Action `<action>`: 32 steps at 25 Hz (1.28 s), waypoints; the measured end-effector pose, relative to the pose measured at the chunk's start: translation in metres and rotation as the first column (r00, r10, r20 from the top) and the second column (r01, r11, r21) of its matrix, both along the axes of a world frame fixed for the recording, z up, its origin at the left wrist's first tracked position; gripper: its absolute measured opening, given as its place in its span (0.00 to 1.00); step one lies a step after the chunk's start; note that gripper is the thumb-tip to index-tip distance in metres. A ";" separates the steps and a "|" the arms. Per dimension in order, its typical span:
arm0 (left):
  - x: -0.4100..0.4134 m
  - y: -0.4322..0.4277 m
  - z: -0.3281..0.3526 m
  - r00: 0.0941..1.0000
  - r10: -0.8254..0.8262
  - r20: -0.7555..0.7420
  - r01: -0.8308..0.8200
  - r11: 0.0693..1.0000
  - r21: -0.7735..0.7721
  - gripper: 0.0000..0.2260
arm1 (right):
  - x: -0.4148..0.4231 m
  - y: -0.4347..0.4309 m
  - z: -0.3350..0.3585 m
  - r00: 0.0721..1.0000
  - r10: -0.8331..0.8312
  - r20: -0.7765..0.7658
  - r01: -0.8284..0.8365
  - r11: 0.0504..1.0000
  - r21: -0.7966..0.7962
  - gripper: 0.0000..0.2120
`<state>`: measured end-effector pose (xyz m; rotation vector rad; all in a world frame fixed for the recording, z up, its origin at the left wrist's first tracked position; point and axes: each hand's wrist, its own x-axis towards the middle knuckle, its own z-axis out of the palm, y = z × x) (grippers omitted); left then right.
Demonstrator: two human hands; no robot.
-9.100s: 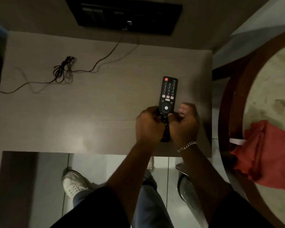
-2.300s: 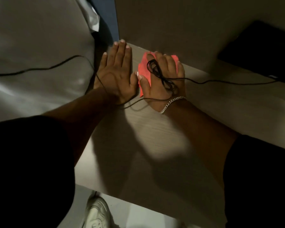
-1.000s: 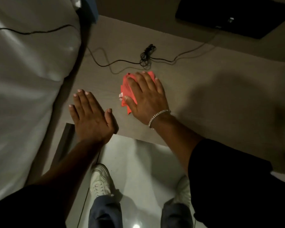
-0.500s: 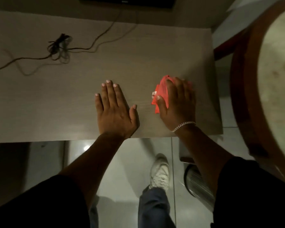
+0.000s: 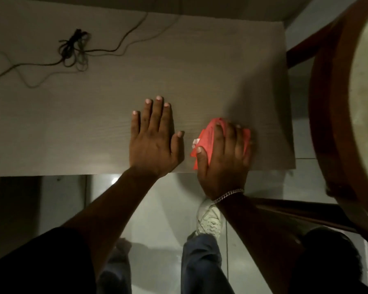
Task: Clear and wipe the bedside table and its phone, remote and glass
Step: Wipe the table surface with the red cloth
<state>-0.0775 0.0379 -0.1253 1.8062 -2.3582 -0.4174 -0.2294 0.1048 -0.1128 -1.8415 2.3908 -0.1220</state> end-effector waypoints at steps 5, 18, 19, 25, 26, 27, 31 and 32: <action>0.112 -0.014 0.013 0.954 0.204 -0.220 -0.192 0.979 0.074 0.31 | 0.123 -0.037 0.006 0.987 0.108 0.120 -0.111 0.994 0.011 0.30; 0.211 -0.028 0.038 0.842 0.353 -0.408 -0.386 0.922 0.000 0.26 | 0.235 -0.123 0.009 0.602 0.209 0.771 0.157 0.915 -0.371 0.26; 0.199 -0.032 0.034 0.917 0.293 -0.271 -0.313 0.949 -0.032 0.26 | 0.213 -0.126 -0.001 0.717 0.210 0.664 0.106 0.909 -0.402 0.26; 0.209 -0.035 0.008 0.967 0.205 0.148 -0.192 0.977 -0.098 0.26 | 0.167 -0.109 -0.030 0.946 0.324 -0.019 -0.324 0.940 -0.111 0.29; 0.222 -0.037 0.008 0.954 0.257 0.156 -0.243 0.964 -0.107 0.26 | 0.168 -0.109 -0.029 0.945 0.324 -0.047 -0.327 0.939 -0.103 0.29; 0.233 -0.040 0.011 0.933 0.318 0.166 -0.305 0.947 -0.101 0.25 | 0.167 -0.109 -0.028 0.947 0.315 -0.054 -0.319 0.943 -0.096 0.30; 0.240 -0.044 0.020 0.849 0.493 0.189 -0.498 0.867 -0.024 0.26 | 0.170 -0.111 -0.023 0.951 0.306 -0.051 -0.308 0.950 -0.045 0.30; 0.231 -0.041 0.022 0.820 0.539 0.191 -0.548 0.837 -0.011 0.27 | 0.170 -0.112 -0.022 0.950 0.311 -0.011 -0.311 0.949 -0.047 0.29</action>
